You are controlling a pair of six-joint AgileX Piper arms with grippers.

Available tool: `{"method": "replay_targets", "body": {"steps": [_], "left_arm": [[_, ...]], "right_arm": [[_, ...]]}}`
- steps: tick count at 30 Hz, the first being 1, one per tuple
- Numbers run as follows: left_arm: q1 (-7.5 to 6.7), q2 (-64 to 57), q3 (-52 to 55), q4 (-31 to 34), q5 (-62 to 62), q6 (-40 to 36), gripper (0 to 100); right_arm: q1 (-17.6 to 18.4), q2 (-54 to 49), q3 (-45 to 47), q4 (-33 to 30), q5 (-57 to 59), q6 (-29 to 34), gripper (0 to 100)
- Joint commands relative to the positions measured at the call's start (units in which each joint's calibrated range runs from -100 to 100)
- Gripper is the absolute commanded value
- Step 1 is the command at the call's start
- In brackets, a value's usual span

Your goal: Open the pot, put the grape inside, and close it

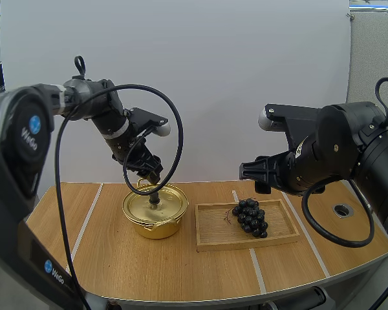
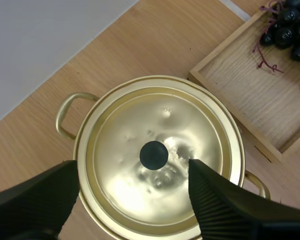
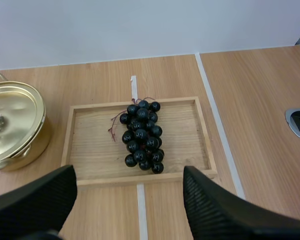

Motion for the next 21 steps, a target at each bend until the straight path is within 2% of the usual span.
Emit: {"method": "replay_targets", "body": {"steps": [1,4,7,14,21], "left_arm": [[-0.07,1.98,-0.70,-1.29,0.08,0.91,100],[-0.07,3.25,-0.70,-1.29,-1.49,1.78,100],[-0.24,4.12,-0.96,-1.06,-2.51,2.15,100],[-3.10,6.77,-2.63,1.01,-3.72,2.06,100],[-3.18,9.89,-5.25,2.40,-1.03,0.47,100]], "right_arm": [[0.12,-0.01,-0.53,1.78,4.15,-1.27,100],[0.12,-0.01,-0.53,5.08,7.06,-3.96,100],[0.12,-0.01,-0.53,6.41,7.08,-4.05,100],[0.12,-0.01,-0.53,6.52,6.24,-4.26,100],[0.12,-0.01,-0.53,6.30,6.25,-4.26,100]]}}
